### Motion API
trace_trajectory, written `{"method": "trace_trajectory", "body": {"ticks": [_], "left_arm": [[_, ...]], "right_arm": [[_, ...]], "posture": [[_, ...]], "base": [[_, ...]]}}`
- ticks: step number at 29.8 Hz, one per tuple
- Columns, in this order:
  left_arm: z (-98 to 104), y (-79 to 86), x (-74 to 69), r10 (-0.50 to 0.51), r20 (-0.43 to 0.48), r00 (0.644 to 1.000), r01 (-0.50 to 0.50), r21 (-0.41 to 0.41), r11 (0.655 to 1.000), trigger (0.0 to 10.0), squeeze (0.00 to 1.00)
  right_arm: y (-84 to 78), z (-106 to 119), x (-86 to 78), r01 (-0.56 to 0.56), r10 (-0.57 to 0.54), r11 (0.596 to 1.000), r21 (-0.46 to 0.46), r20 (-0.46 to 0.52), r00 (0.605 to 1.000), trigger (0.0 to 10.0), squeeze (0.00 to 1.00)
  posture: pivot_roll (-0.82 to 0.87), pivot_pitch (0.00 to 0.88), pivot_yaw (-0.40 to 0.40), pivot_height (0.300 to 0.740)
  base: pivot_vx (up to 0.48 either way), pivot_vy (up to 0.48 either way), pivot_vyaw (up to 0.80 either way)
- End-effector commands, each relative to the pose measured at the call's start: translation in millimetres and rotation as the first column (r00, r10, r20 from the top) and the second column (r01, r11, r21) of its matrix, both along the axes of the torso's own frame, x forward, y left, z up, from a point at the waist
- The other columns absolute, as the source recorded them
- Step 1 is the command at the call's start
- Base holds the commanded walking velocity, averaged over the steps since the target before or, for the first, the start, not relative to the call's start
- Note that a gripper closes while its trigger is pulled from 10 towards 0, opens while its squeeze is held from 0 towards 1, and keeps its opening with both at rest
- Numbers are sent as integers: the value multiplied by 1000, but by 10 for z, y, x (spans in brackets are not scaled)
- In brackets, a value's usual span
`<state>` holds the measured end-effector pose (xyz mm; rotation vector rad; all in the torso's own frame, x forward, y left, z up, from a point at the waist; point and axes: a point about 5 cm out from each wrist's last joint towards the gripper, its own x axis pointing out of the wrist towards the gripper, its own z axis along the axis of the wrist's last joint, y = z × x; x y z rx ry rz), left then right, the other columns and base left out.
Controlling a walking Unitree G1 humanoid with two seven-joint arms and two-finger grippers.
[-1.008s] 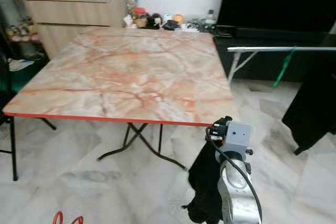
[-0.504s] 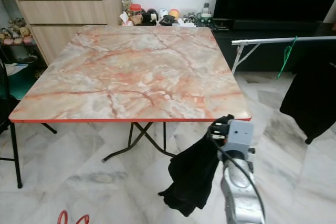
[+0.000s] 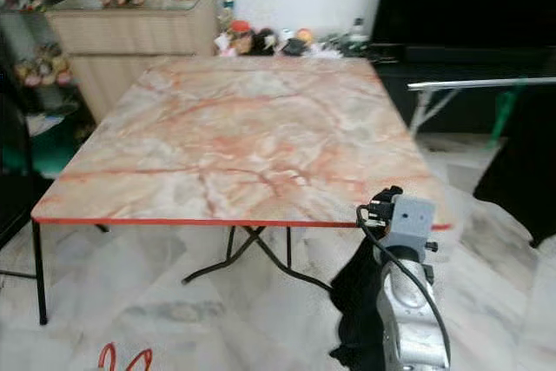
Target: Hang hanger
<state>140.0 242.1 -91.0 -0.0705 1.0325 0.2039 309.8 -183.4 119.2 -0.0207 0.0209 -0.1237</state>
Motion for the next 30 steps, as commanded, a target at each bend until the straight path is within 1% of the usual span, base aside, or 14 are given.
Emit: {"method": "trace_trajectory", "body": {"ticks": [1, 4, 5, 6, 8, 9, 10, 14, 15, 19, 23, 25, 29, 30], "left_arm": [[0, -49, 36, -7, 7, 1000, 7, -14, 1000, 10000, 0], [1, -54, 42, -9, 8, 1000, 9, -16, 1000, 10000, 0], [0, -58, 43, -12, 6, 1000, 12, -16, 1000, 10000, 0], [0, -58, 43, -12, 6, 1000, 12, -16, 1000, 10000, 0], [1, -63, 49, -15, 5, 1000, 15, -16, 1000, 10000, 0], [2, -62, 53, -12, 6, 1000, 12, -16, 1000, 10000, 0], [2, -62, 53, -12, 6, 1000, 12, -16, 1000, 10000, 0], [6, -74, 71, -8, 13, 1000, 8, -19, 1000, 10000, 0], [6, -81, 76, -7, 14, 1000, 8, -20, 1000, 10000, 0], [3, -88, 75, -10, 11, 1000, 10, -21, 1000, 10000, 0], [-3, -95, 63, -8, 8, 1000, 8, -22, 1000, 10000, 0], [-11, -101, 46, -6, 5, 1000, 6, -23, 1000, 10000, 0], [-28, -120, 11, -10, -6, 1000, 10, -20, 1000, 10000, 0], [-36, -132, -6, -3, -7, 1000, 3, -30, 1000, 10000, 0]], "right_arm": [[-83, 234, 81, 10, -7, 999, -32, 90, 996, 10000, 0], [-68, 403, 160, -11, 16, 999, -36, 140, 990, 10000, 0], [-43, 661, 284, -47, 59, 997, -61, 213, 975, 10000, 0], [-43, 661, 284, -47, 59, 997, -61, 213, 975, 10000, 0], [-25, 1004, 464, -73, 94, 994, -84, 285, 954, 10000, 0], [23, 1377, 631, -100, 112, 994, -52, 362, 925, 10000, 0], [23, 1377, 631, -100, 112, 994, -52, 362, 925, 10000, 0], [122, 1922, 832, -193, 156, 981, 32, 468, 870, 10000, 0], [130, 2113, 880, -201, 171, 980, 7, 495, 852, 10000, 0], [142, 2438, 968, -191, 201, 979, -71, 494, 846, 10000, 0], [152, 2552, 1024, -178, 209, 978, -110, 455, 865, 10000, 0], [142, 2486, 1065, -160, 194, 980, -117, 412, 890, 10000, 0], [98, 2159, 1125, -119, 149, 986, -115, 299, 942, 10000, 0], [115, 1922, 1136, -134, 156, 986, -104, 241, 958, 10000, 0]], "posture": [[15, 0, 12, 740], [12, 0, 14, 740], [7, 0, 16, 740], [7, 0, 16, 740], [6, 0, 17, 740], [2, 0, 17, 740], [2, 0, 17, 740], [4, 0, 16, 740], [3, 0, 16, 740], [0, 0, 14, 740], [2, 0, 5, 740], [3, 0, 3, 740], [8, 0, -1, 740], [11, 0, -3, 740]], "base": [[379, 0, 0], [386, 0, 0], [386, 0, 0], [386, 0, 0], [386, 0, 0], [386, 0, 0], [386, 0, 0], [387, 0, 0], [386, 0, 0], [386, 0, 0], [392, 0, 0], [390, 0, 0], [341, 0, 0], [0, 0, 0]]}}
